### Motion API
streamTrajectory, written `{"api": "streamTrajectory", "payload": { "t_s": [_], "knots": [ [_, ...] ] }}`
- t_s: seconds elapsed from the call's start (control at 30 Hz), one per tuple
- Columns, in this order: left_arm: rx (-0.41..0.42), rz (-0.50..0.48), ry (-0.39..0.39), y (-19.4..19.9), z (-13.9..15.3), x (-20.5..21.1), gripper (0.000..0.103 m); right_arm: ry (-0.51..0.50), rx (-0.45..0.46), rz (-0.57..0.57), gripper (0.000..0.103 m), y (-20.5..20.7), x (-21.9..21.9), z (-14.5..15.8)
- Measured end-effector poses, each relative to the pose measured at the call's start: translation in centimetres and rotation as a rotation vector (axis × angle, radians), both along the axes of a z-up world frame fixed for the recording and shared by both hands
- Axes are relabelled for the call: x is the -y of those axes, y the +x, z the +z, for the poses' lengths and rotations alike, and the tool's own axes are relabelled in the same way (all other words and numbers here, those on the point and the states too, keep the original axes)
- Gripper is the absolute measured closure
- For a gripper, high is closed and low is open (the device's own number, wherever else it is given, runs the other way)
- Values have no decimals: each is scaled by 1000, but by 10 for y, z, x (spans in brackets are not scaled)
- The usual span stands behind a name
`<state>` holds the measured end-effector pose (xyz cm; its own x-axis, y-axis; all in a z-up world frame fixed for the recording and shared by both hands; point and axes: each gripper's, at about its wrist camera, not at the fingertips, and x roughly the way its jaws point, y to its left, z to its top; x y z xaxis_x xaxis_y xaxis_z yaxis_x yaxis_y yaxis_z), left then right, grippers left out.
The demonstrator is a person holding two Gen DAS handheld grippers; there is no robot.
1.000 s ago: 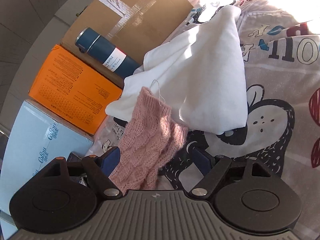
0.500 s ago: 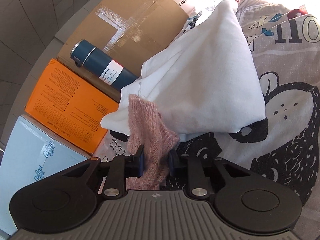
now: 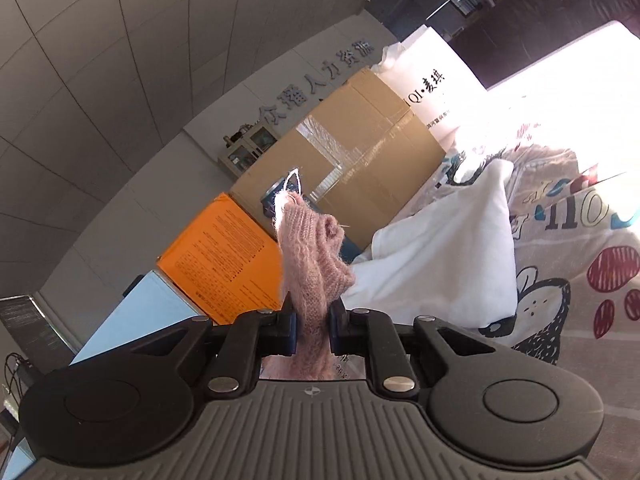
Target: Fold clothes
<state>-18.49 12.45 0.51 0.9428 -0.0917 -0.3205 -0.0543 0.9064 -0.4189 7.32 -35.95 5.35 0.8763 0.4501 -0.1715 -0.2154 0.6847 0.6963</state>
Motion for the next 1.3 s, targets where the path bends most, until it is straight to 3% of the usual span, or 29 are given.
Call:
{"api": "streamTrajectory", "payload": {
  "t_s": [0.1,0.2,0.3,0.37,0.43,0.5,0.53,0.6,0.67,0.8,0.97,1.2,1.23,1.3],
  "knots": [
    [-54,25,56,9,-8,5,90,-60,-29,-55,90,-6,5,6],
    [-100,60,129,17,-15,11,89,-160,-26,-92,90,2,2,-7],
    [-132,108,211,22,-21,17,83,-258,-13,-55,90,25,-15,-31],
    [-144,128,235,23,-22,17,73,-300,-17,-41,90,40,-25,-43],
    [-121,166,246,17,-19,17,42,-350,-39,-64,90,50,-35,-51],
    [-91,210,253,11,-16,17,18,-399,-60,-70,90,54,-44,-58],
    [-70,230,249,8,-14,15,14,-425,-67,-69,90,55,-48,-61],
    [-42,253,230,3,-11,12,13,-484,-49,-73,90,53,-55,-63],
    [-40,255,214,3,-11,10,13,-479,4,-61,90,43,-58,-55],
    [-44,235,230,5,-12,15,13,-513,163,-30,90,5,-79,-24],
    [-39,205,244,5,-12,22,12,-630,316,104,90,-49,-133,-16],
    [-34,205,225,2,-11,20,12,-750,305,361,89,-79,-197,-47],
    [-36,203,224,3,-12,20,12,-754,303,384,86,-82,-200,-50],
    [-41,199,225,4,-12,20,12,-739,306,439,67,-89,-205,-53]
  ]
}}
